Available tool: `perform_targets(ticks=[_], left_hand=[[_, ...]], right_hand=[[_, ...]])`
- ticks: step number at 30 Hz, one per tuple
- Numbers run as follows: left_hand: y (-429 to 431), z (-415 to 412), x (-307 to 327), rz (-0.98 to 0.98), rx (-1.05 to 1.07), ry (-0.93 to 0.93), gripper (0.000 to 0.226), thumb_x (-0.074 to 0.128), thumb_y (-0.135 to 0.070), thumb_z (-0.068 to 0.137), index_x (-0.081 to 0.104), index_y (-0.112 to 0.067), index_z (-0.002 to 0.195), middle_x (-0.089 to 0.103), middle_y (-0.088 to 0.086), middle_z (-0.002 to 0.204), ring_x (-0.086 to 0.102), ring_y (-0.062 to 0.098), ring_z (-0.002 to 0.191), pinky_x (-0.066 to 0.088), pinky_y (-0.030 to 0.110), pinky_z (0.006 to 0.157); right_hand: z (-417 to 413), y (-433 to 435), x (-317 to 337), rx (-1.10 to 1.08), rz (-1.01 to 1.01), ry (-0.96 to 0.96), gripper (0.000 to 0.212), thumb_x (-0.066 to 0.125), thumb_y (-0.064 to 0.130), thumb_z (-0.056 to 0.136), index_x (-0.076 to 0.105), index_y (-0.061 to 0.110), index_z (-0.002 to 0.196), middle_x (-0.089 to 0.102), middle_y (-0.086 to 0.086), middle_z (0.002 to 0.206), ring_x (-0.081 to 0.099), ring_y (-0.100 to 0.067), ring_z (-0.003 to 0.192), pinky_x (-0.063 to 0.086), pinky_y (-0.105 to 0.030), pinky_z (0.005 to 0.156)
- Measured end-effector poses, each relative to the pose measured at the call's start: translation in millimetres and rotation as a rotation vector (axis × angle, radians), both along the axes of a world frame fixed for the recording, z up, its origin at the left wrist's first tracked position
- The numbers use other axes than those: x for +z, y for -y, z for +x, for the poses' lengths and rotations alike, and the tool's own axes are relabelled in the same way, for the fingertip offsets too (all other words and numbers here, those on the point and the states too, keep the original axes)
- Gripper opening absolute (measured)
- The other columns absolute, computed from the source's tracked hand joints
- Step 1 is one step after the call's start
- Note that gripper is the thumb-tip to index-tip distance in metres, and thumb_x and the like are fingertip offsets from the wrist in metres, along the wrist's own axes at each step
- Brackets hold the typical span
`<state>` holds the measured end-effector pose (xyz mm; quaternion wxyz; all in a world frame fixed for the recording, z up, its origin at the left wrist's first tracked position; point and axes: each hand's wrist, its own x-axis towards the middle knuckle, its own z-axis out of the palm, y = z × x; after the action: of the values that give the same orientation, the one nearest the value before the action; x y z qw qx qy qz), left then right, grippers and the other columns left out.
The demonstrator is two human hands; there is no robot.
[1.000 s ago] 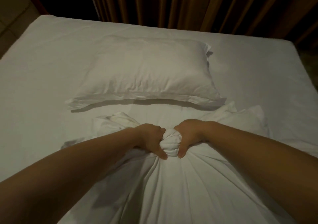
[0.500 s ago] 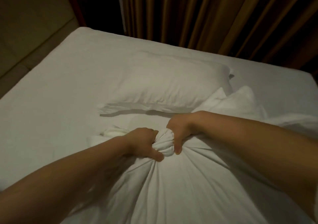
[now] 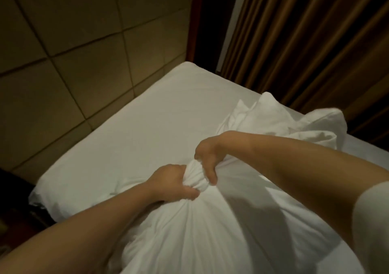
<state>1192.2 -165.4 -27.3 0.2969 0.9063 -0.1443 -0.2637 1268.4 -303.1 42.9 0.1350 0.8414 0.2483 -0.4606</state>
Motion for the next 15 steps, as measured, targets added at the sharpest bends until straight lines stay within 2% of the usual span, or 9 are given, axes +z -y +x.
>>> perform_targets(ticks=[2, 6, 8, 11, 15], left_hand=[[-30.6, 30.9, 9.8, 0.057, 0.008, 0.039, 0.050, 0.068, -0.059, 0.057, 0.062, -0.033, 0.099, 0.067, -0.012, 0.088, 0.062, 0.010, 0.080, 0.051, 0.027, 0.070], [-80.0, 67.0, 18.0, 0.158, 0.024, 0.038, 0.055, 0.069, -0.060, 0.061, 0.059, -0.033, 0.108, 0.066, -0.009, 0.098, 0.059, 0.012, 0.084, 0.046, 0.024, 0.071], [-95.2, 72.5, 12.2, 0.174, 0.043, 0.018, 0.059, 0.068, -0.061, 0.064, 0.057, -0.034, 0.114, 0.065, -0.008, 0.105, 0.059, 0.014, 0.091, 0.044, 0.024, 0.075], [-102.7, 82.9, 8.8, 0.159, 0.092, -0.013, 0.054, 0.070, -0.058, 0.068, 0.059, -0.030, 0.113, 0.064, -0.008, 0.103, 0.058, 0.013, 0.090, 0.044, 0.023, 0.074], [-94.1, 110.2, 0.3, 0.173, 0.014, -0.044, 0.057, 0.068, -0.061, 0.070, 0.059, -0.028, 0.115, 0.064, -0.006, 0.107, 0.058, 0.014, 0.093, 0.042, 0.023, 0.075]], right_hand=[[26.9, -28.2, 8.9, -0.010, 0.051, 0.031, 0.052, 0.086, 0.029, 0.058, 0.059, 0.020, 0.101, 0.063, 0.005, 0.093, 0.060, -0.020, 0.090, 0.050, -0.031, 0.082], [63.5, -80.6, 5.4, 0.044, 0.110, 0.067, 0.064, 0.087, 0.030, 0.058, 0.060, 0.016, 0.115, 0.062, 0.003, 0.098, 0.058, -0.020, 0.089, 0.048, -0.030, 0.082], [76.1, -98.5, -4.4, 0.069, 0.104, 0.036, 0.066, 0.087, 0.028, 0.059, 0.061, 0.013, 0.118, 0.065, 0.000, 0.104, 0.061, -0.021, 0.093, 0.049, -0.029, 0.085], [96.6, -107.5, -15.7, 0.061, 0.082, -0.056, 0.061, 0.087, 0.021, 0.059, 0.064, 0.013, 0.116, 0.069, -0.002, 0.108, 0.065, -0.023, 0.098, 0.051, -0.034, 0.093], [123.2, -98.7, -28.4, 0.074, 0.082, -0.098, 0.058, 0.087, 0.020, 0.056, 0.068, 0.017, 0.111, 0.071, -0.001, 0.106, 0.066, -0.021, 0.096, 0.052, -0.037, 0.094]])
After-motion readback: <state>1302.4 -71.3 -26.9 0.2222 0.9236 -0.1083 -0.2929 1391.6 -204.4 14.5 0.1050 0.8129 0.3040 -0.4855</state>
